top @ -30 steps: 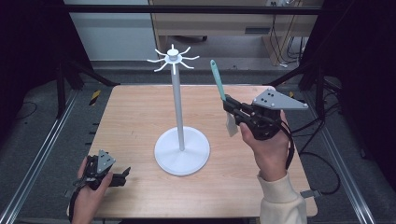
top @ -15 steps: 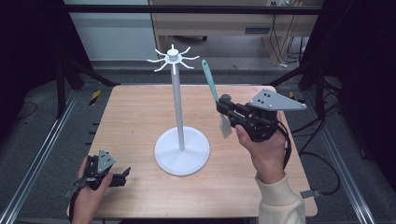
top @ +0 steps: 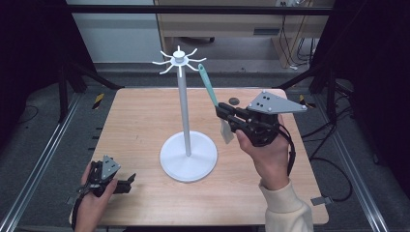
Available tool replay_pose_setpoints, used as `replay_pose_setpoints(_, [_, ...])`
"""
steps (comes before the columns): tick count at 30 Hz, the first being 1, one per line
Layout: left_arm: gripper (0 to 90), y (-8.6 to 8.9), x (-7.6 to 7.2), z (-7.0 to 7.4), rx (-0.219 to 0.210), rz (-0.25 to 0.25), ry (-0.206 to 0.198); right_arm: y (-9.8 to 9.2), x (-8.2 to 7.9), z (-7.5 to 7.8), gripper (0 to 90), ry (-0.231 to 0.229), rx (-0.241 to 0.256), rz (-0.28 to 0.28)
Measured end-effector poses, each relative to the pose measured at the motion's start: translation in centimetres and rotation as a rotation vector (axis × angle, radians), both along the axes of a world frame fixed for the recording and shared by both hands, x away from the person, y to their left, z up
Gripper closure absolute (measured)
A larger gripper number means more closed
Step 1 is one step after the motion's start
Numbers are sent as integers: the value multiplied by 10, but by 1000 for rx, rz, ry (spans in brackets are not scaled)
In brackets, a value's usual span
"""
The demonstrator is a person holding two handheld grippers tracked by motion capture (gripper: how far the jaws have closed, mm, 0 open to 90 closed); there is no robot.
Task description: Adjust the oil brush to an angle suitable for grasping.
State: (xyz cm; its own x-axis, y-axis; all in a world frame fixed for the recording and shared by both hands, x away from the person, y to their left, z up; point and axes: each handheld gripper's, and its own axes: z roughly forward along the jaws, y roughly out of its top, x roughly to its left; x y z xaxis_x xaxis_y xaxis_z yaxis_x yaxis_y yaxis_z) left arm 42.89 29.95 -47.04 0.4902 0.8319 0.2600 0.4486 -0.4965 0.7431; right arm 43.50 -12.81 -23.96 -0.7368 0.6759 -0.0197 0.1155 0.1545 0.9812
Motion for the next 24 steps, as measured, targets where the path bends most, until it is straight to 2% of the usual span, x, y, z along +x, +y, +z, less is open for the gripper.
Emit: replay_pose_setpoints(24, [26,0,0,0,0,3,-2,2,2,-2,824,16,-16,10])
